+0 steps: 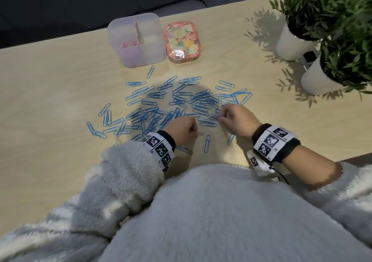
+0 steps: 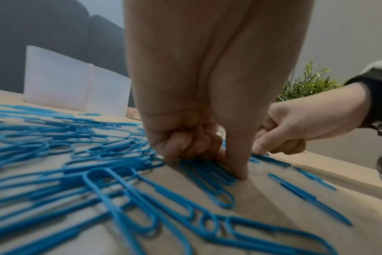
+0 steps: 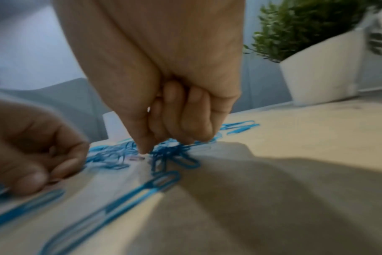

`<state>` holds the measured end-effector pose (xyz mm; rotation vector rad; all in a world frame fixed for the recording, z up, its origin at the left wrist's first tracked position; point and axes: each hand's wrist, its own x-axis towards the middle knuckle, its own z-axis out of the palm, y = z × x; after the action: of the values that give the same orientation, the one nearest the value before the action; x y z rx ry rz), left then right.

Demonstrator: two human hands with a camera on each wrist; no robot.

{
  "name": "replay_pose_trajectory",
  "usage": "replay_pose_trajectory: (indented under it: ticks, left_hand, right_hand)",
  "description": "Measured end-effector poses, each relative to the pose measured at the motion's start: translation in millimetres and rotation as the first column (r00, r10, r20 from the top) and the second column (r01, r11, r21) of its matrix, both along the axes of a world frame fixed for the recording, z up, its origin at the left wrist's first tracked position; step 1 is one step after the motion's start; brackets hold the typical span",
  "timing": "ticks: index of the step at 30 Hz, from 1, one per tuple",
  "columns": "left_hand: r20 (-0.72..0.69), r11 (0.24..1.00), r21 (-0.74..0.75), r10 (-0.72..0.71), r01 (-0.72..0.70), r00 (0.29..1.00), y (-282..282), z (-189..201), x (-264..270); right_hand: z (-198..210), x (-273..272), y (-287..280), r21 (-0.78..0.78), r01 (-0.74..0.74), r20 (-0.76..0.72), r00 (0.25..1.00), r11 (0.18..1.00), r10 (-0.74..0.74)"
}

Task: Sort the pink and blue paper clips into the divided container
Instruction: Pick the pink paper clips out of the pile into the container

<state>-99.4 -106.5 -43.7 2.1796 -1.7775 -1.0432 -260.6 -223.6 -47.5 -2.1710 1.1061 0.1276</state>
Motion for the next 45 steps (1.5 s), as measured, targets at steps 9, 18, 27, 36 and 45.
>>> replay_pose_trajectory:
  ticks: [9, 18, 27, 36, 45]
  left_hand:
    - [-0.333, 0.964, 0.043, 0.26, -0.261, 0.906, -3.2, 4.5, 18.0]
    - [-0.617, 0.857, 0.305, 0.51, -0.415, 0.599, -29.4, 15.4, 8.2]
    - [-0.481, 0.95, 0.058, 0.295, -0.305, 0.825, -41.3, 8.8, -2.1]
    - [0.032, 0.967, -0.121, -0.222, 0.224, 0.975, -48.7, 2.3, -29.1]
    - [0.068, 0.983, -0.162, -0.078, 0.088, 0.995, -42.5, 4.8, -20.4]
  right_hand:
    - [6.3, -14.6, -20.3, -0.164, 0.073, 0.037, 0.997, 0.984, -0.068]
    - [0.7, 21.7, -3.0, -0.015, -0.105, -0.07, 0.992, 0.994, 0.104]
    - [25.2, -26.6, -43.6, 0.478, 0.349, 0.338, 0.774, 0.806, -0.535]
    - [13.3, -39.8, -39.4, 0.827, 0.367, 0.138, 0.602, 0.426, -0.786]
    - [-12.7, -21.6, -27.6, -0.111, 0.181, 0.023, 0.984, 0.977, -0.179]
